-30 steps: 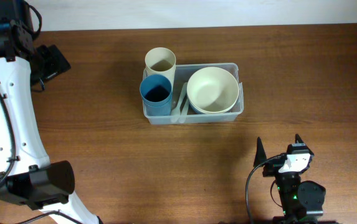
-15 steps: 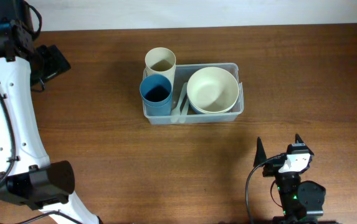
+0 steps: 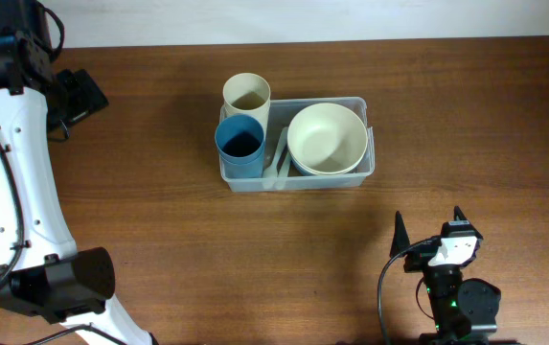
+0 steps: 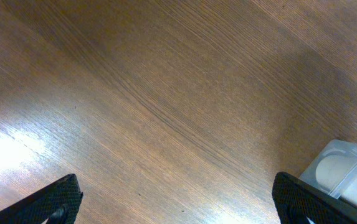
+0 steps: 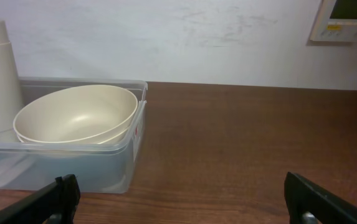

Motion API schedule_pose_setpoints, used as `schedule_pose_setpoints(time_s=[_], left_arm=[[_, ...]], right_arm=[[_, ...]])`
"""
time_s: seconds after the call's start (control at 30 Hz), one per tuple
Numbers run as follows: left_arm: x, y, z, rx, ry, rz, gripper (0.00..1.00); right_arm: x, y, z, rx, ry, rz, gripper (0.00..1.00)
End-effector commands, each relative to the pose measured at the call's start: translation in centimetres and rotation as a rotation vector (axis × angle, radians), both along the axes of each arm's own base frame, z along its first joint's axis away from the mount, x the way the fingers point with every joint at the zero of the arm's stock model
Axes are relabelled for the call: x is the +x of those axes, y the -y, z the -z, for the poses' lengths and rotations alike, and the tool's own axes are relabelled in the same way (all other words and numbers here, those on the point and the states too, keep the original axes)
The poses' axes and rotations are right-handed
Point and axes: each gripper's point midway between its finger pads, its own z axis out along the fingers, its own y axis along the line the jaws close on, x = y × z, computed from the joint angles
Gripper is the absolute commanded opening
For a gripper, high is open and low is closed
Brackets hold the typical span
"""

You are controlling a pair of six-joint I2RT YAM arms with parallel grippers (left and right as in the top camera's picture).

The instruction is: Pack container

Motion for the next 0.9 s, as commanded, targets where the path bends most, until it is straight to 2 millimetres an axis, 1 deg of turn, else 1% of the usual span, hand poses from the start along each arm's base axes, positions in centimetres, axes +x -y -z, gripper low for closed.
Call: schedule_pose_setpoints(time_s=[0.0,0.1,0.17,0.23,0.3,0.4,0.47,0.5,0.53,0.6,0.67,0.73,0.8,0.87], left_arm=[[-0.1,-0.2,-0.4,0.011,0.007,0.003,1.0],[-0.1,-0.2,-0.4,0.012,0.007,0.002,0.99],[0.3,-0.3,-0.5,0.014,0.025,0.002,1.0],[1.1,-0.1,-0.8,0.019,0.06,0.006,1.0],[2.6,0.4,-1.4,0.028,0.117,0.025,0.99],[4.9,2.5,-2.7,0.049,0.223,0.099,1.0],[6.1,4.5,-3.3,0.073,0.278,0.186,1.0],[7.0,6.2,-3.8,0.099,0.324,0.267,0.99],[7.4,6.9,-3.9,0.113,0.342,0.305,0.99],[8.2,9.0,-4.1,0.16,0.397,0.413,1.0],[8.3,10.8,-4.0,0.196,0.445,0.495,1.0],[7.8,11.7,-3.6,0.212,0.478,0.535,1.0],[6.8,12.1,-2.7,0.219,0.51,0.549,0.99],[5.4,12.0,-1.4,0.223,0.536,0.546,1.0]], right_arm=[[0.0,0.3,0.2,-0.003,0.004,0.015,0.99],[0.0,0.3,0.2,-0.003,0.004,0.015,0.99],[0.0,0.3,0.2,-0.003,0.004,0.015,0.99],[0.0,0.3,0.2,-0.003,0.004,0.015,0.99],[0.0,0.3,0.2,-0.003,0.004,0.015,0.99],[0.0,0.3,0.2,-0.003,0.004,0.015,0.99],[0.0,0.3,0.2,-0.003,0.004,0.015,0.99],[0.0,0.3,0.2,-0.003,0.004,0.015,0.99],[0.0,0.3,0.2,-0.003,0.004,0.015,0.99],[0.0,0.3,0.2,-0.003,0.004,0.015,0.99],[0.0,0.3,0.2,-0.003,0.004,0.015,0.99],[0.0,0.3,0.2,-0.003,0.004,0.015,0.99],[0.0,0.3,0.2,-0.003,0.004,0.015,0.99],[0.0,0.3,0.2,-0.003,0.004,0.015,0.99]])
